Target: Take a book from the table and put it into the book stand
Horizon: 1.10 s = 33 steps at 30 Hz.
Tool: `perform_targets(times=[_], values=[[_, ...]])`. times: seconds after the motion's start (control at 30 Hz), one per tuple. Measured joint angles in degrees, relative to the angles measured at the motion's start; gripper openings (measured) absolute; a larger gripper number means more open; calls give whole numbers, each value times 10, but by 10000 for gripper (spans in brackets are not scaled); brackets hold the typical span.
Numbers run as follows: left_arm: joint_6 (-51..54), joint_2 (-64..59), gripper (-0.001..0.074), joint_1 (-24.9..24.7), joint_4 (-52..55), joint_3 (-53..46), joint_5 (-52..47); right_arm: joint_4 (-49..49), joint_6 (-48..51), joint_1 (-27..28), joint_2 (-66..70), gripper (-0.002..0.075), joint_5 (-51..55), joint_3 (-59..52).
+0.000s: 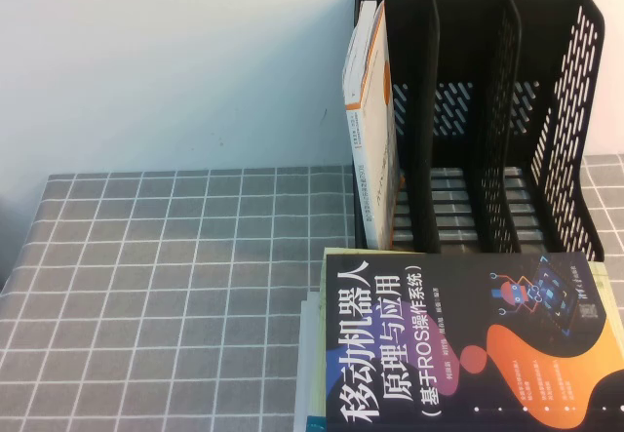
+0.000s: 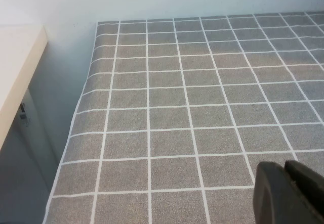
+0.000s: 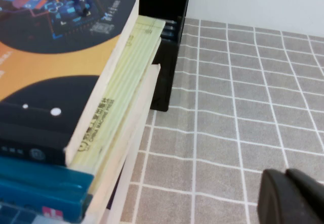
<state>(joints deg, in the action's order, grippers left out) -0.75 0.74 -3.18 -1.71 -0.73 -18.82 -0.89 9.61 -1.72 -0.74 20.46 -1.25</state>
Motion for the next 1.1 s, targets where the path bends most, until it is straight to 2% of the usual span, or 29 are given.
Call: perform_targets(times=[0.63,0.8,1.1], values=[[0,0,-3,0,0,0,9,12,0,0,0,-5,0,0],[0,0,-3,0,0,-5,82,12,0,0,0,-5,-37,-3],[0,0,-3,0,0,-5,279,9,-15,0,0,-5,-238,-4]])
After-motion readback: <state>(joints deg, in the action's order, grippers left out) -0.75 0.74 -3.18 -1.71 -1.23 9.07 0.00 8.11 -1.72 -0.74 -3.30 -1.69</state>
